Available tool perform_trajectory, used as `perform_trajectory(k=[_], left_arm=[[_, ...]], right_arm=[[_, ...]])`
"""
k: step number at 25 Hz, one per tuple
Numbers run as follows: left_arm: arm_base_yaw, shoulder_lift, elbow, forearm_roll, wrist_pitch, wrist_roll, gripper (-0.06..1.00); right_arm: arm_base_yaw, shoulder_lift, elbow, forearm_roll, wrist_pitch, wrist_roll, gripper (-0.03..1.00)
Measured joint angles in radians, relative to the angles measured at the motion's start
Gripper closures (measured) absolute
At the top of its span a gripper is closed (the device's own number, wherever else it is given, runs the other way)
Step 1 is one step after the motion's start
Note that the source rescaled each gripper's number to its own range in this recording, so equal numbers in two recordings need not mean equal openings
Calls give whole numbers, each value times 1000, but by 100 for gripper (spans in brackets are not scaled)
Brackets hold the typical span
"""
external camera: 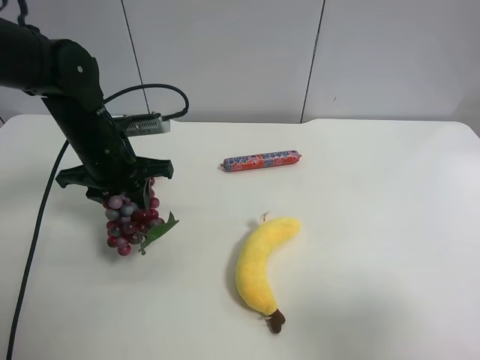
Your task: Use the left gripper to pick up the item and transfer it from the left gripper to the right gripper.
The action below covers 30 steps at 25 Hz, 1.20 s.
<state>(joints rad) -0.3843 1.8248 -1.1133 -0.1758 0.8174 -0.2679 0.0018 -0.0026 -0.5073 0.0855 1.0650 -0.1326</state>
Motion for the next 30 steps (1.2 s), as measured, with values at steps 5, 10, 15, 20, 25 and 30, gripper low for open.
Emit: perform_trajectory(k=[5, 10, 15, 20, 25, 30], left_arm=[[0, -94, 1, -1, 83, 53, 91], [0, -217, -1, -1, 178, 131, 91], [-4, -269, -72, 0, 335, 203, 92], [-85, -272, -191, 49, 391, 242, 92], [-203, -272, -277, 85, 393, 247, 92], [-298, -268, -323, 89, 397, 295, 92]], right_arm=[[0, 0, 0, 0, 0, 0, -3], [0, 0, 0, 0, 0, 0, -3], [0, 0, 0, 0, 0, 0, -3], [0, 0, 0, 0, 0, 0, -3], [0, 0, 0, 0, 0, 0, -3], [0, 0, 0, 0, 0, 0, -3]])
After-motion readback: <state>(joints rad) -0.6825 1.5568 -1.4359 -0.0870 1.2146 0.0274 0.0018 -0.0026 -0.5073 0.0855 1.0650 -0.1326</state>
